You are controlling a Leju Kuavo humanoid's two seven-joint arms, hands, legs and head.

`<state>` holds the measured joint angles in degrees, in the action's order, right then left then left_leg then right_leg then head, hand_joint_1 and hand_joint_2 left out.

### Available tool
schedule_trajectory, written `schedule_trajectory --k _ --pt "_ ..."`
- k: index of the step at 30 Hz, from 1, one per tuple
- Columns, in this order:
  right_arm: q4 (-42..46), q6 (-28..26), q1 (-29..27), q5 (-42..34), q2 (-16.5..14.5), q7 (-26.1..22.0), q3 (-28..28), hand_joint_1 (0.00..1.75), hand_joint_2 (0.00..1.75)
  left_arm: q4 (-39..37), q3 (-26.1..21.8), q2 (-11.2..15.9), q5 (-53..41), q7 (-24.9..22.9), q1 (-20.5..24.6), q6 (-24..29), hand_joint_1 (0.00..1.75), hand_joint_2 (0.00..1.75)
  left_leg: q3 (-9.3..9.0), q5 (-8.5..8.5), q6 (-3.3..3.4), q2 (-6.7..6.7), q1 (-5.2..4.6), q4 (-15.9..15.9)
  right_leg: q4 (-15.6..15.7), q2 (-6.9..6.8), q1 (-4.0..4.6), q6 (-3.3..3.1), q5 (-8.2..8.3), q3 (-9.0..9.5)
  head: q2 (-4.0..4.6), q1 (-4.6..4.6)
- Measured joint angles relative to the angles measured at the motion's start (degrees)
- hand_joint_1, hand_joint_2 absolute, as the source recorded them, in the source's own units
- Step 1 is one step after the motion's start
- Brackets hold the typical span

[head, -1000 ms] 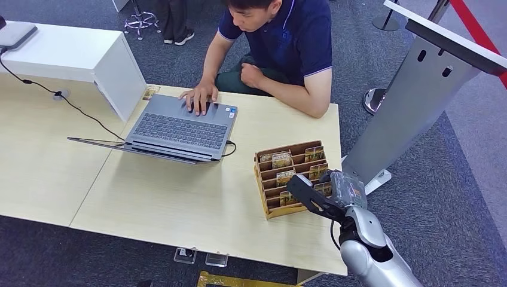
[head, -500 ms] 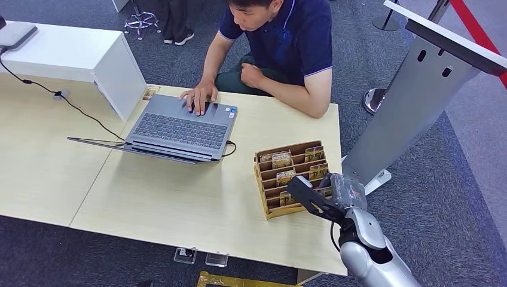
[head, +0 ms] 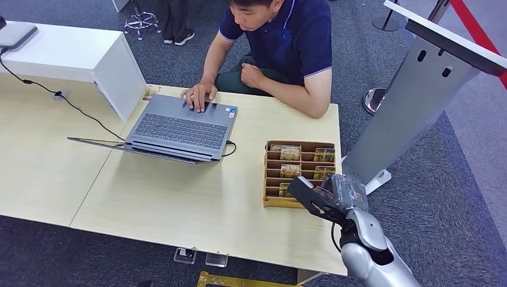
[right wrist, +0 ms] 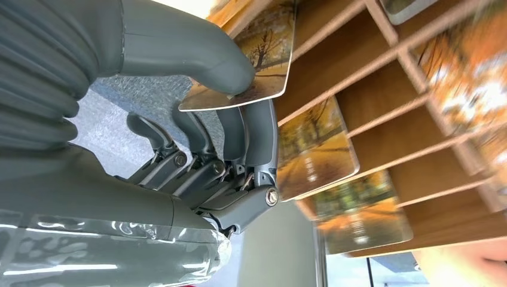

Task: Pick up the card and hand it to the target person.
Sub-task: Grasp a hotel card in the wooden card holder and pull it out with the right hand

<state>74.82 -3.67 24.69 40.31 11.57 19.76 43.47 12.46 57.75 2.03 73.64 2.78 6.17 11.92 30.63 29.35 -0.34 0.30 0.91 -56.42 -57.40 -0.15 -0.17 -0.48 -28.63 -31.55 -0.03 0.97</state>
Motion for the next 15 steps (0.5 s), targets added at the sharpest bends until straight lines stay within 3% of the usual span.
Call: schedule_trajectory --k 9,15 --pt "1.4 1.0 0.9 2.2 0.0 0.2 0.0 1.62 1.75 0.0 0.0 0.0 -0.7 0.3 0.0 -0.1 0.00 1.75 0.04 0.00 0.00 -0.01 0.00 0.0 0.0 0.01 0.00 0.00 0.00 0.00 -0.01 0.00" --pt "2.9 3.5 6.9 0.5 -1.1 -0.4 0.1 1.62 1.75 0.0 0.0 0.0 -1.4 1.2 0.0 -0.6 0.00 1.75 0.03 -0.02 0.00 -0.02 0.00 0.0 0.0 0.01 0.00 -0.02 0.02 0.01 0.00 0.00"
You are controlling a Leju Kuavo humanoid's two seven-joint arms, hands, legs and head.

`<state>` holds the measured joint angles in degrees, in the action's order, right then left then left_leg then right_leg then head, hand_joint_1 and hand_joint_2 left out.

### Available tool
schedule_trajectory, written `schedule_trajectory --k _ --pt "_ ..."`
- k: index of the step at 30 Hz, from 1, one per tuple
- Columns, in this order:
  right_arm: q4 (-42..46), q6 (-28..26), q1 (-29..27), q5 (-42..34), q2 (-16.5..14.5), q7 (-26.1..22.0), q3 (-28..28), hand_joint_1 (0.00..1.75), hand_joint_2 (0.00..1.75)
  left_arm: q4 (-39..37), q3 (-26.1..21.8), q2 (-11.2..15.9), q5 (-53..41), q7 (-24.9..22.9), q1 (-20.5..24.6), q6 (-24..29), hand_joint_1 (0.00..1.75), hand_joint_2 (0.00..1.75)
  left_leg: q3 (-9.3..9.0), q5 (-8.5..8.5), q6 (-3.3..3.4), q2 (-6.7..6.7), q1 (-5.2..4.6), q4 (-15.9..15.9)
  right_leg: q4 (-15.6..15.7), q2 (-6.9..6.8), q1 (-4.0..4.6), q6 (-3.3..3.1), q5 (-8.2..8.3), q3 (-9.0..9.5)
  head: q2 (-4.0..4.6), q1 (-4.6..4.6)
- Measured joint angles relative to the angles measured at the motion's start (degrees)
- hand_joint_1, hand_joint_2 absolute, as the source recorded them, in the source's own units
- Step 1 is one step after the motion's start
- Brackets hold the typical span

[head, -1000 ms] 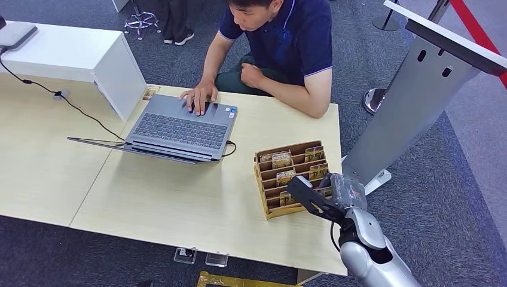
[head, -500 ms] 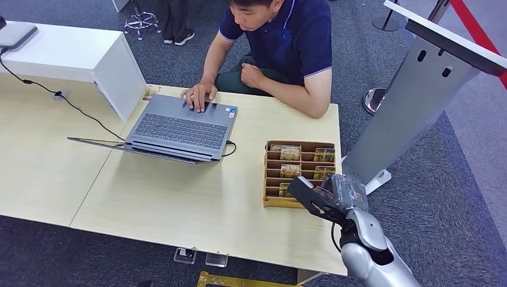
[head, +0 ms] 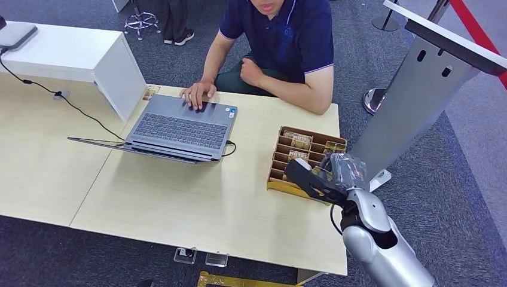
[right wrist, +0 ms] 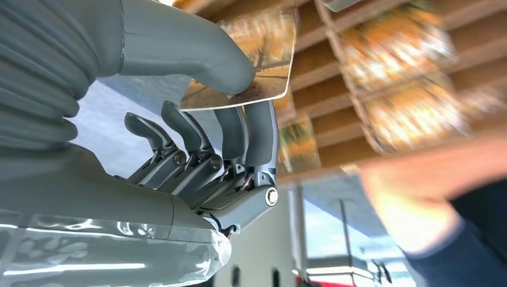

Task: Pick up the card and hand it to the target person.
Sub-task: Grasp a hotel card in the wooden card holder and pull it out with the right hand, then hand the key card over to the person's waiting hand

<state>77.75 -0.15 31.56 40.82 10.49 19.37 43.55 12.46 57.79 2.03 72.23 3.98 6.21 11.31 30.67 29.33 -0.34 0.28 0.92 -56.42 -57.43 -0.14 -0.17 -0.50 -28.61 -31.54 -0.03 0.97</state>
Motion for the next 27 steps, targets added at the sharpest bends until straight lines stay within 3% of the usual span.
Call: schedule_trajectory --k 8,15,27 --pt "-1.1 0.1 10.4 -0.9 -2.9 -1.2 0.4 1.62 1.75 0.0 0.6 0.0 -1.3 0.3 0.1 -0.4 0.00 1.75 0.04 -0.02 0.00 0.01 0.00 0.0 0.0 -0.02 0.00 -0.01 0.00 -0.02 0.00 0.00" --pt "-7.6 -2.6 16.9 -0.2 -6.1 -4.4 1.3 1.62 1.75 0.0 1.3 0.0 -1.9 -0.2 0.2 -0.4 0.00 1.75 0.07 -0.02 0.01 0.02 0.00 0.0 0.0 -0.03 0.00 -0.01 0.00 -0.04 0.01 -0.02" --pt "-19.4 -5.4 22.4 0.3 -10.8 -7.1 2.7 1.62 1.75 0.0 2.4 -0.1 -2.1 -0.1 0.5 -0.4 0.00 1.75 0.07 -0.02 0.00 0.03 0.00 0.0 0.0 -0.03 0.00 -0.01 0.00 -0.05 0.01 0.01"
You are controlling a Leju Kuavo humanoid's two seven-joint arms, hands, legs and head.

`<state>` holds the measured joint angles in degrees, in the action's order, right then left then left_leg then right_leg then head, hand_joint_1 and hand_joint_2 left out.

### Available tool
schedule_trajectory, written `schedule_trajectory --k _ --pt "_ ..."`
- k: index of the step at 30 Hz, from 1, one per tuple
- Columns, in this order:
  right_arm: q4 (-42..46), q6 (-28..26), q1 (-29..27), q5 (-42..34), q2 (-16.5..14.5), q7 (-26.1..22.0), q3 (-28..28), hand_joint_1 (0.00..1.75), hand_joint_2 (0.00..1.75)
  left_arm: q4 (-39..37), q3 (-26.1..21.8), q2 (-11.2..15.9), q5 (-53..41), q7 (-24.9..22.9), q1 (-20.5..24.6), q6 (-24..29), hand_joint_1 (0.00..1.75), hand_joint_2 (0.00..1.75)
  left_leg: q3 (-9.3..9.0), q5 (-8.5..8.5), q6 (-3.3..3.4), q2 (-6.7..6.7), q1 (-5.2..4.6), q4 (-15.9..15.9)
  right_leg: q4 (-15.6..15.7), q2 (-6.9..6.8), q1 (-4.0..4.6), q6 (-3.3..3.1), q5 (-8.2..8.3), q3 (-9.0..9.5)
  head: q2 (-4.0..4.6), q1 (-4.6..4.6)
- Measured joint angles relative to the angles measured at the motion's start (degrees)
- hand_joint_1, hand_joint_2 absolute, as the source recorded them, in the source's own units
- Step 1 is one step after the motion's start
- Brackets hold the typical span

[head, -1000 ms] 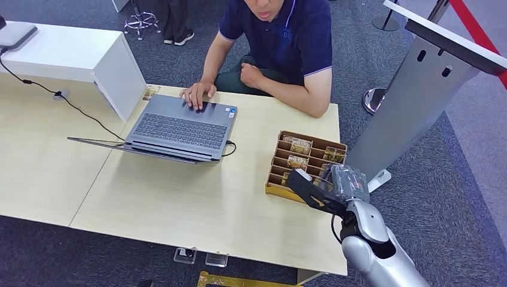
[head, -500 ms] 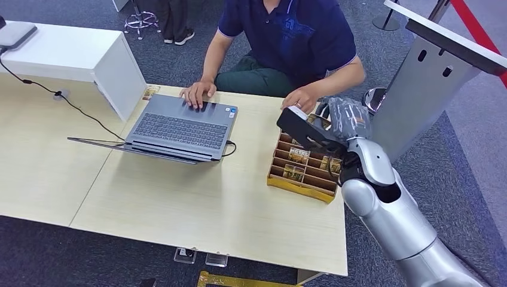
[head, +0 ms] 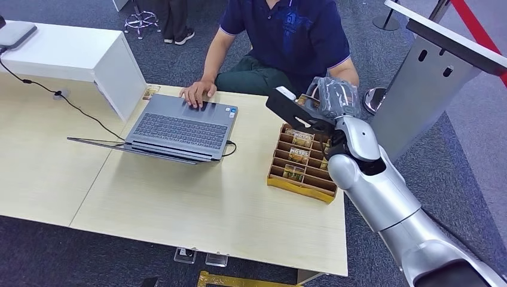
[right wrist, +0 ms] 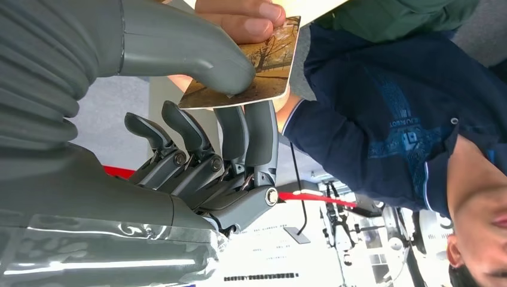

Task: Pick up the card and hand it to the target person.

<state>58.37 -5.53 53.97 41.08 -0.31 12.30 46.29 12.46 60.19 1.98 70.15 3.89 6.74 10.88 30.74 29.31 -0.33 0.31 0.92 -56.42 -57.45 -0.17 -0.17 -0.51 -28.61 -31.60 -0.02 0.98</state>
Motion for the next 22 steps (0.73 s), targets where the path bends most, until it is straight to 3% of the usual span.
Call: schedule_trajectory --k 2,6,15,22 --pt "-1.1 -0.1 0.3 -0.1 -0.4 0.0 0.1 1.62 1.75 0.0 0.0 0.0 0.0 0.0 -0.1 0.1 0.00 1.75 0.00 0.00 0.00 0.00 0.00 0.0 0.0 0.00 0.00 0.00 0.00 0.00 0.00 -0.01" --pt "-3.0 -0.3 0.7 -0.4 -0.9 0.0 0.2 0.00 1.75 0.0 0.0 0.0 0.0 0.1 -0.1 -0.1 0.00 1.75 -0.01 0.00 0.00 0.00 0.00 0.0 0.0 0.00 0.00 0.00 0.00 0.00 0.00 -0.02" --pt "-4.5 -1.9 0.4 -2.8 -0.8 -0.1 0.1 0.00 1.75 0.0 0.1 0.0 0.0 0.7 -0.1 0.1 0.00 1.75 -0.05 0.00 0.00 -0.01 0.00 0.0 0.0 0.01 0.00 0.00 0.00 -0.03 -0.01 -0.01" --pt "2.2 -4.6 -5.0 -10.4 2.6 -0.4 -1.9 0.00 1.75 0.0 0.0 0.0 1.6 0.4 -0.4 0.5 0.00 1.75 -0.07 0.01 0.01 -0.02 0.00 0.0 0.0 0.03 0.00 0.00 0.00 -0.04 -0.01 -0.05"
